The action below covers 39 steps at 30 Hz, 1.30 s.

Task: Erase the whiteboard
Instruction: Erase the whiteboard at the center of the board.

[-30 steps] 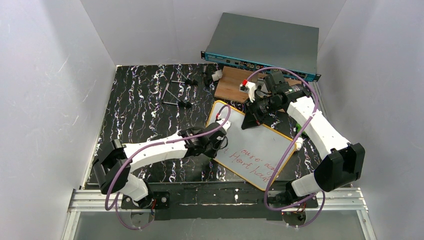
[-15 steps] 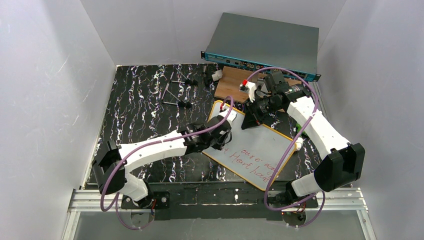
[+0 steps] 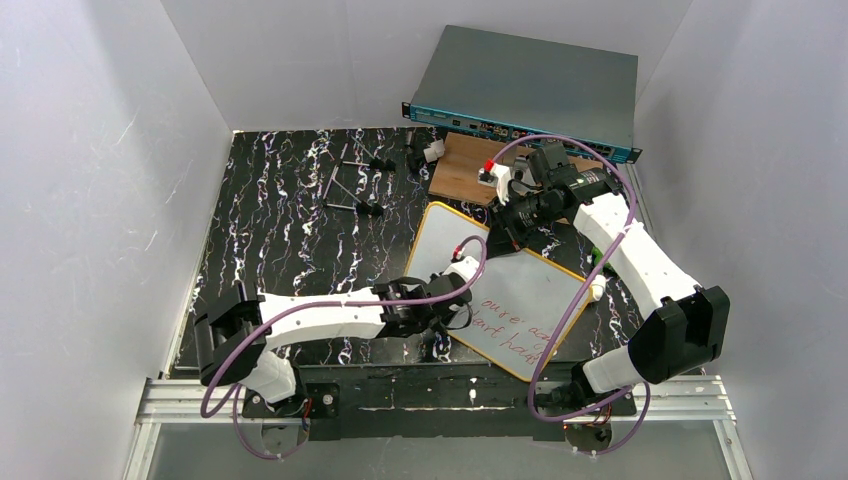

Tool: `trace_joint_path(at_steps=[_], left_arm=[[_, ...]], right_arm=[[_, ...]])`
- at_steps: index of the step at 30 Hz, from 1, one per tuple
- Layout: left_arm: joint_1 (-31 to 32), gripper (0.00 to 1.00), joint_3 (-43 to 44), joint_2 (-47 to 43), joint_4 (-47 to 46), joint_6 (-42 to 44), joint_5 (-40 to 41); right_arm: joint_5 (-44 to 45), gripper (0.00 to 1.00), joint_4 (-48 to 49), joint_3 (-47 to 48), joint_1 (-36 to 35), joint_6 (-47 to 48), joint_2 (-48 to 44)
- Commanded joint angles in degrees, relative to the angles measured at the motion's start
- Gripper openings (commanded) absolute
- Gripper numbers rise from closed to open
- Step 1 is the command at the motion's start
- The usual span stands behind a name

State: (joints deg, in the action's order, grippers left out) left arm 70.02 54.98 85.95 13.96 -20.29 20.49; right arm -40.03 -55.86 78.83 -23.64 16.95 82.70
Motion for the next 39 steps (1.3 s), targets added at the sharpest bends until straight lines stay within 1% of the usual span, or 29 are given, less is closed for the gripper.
trace_joint_path(at_steps=[1,3,5,9,12,17,22,26,29,33,36,39], left_arm=[[-0.1,0.0,6.5,-0.1,0.7,2.1,9.7],[-0.1,0.0,9.3,0.1,2.4,3.8,13.4],[-0.1,0.0,10.7,0.0,2.7,4.8,15.2],[-0.1,0.0,10.3,-0.2,2.8,3.1,13.9],[-0.1,0.0,6.8,-0.8,1.6,0.3,10.9],[-0.1,0.0,-1.0,-4.2,-3.3,-4.1,6.9],[-0.1,0.0,-8.2,-9.9,-9.6,-5.7,6.9],[-0.3,0.0,-12.2,-14.8,-13.5,-4.4,9.5],[-1.1,0.0,-14.6,-18.5,-13.6,-3.3,9.6],[-2.5,0.0,-17.9,-23.9,-16.9,-1.8,8.4],[-4.4,0.0,-21.5,-29.6,-20.1,-0.8,4.7],[-7.4,0.0,-26.6,-35.8,-24.6,-1.7,1.4]], right_arm=[[-3.4,0.01,3.5,-0.3,-0.5,2.7,-2.2],[-3.2,0.01,3.6,-0.5,-0.5,2.7,-2.4],[-3.1,0.01,3.6,-0.5,-0.5,2.7,-2.5],[-3.0,0.01,3.9,-0.9,-0.5,2.7,-2.9],[-3.0,0.01,4.0,-1.1,-0.5,2.8,-3.0],[-3.3,0.01,4.1,-1.1,-0.6,2.7,-2.9],[-3.5,0.01,4.8,-1.1,-0.5,1.8,-3.0],[-3.5,0.01,5.9,-0.9,-0.5,-0.1,-2.6],[-4.1,0.01,5.2,1.3,-0.4,-0.4,-1.2],[-5.0,0.01,2.4,6.2,-0.5,0.2,2.0],[-4.5,0.01,0.7,10.4,-0.6,0.3,4.1],[-4.2,0.01,0.8,13.2,-0.7,-1.0,5.6]])
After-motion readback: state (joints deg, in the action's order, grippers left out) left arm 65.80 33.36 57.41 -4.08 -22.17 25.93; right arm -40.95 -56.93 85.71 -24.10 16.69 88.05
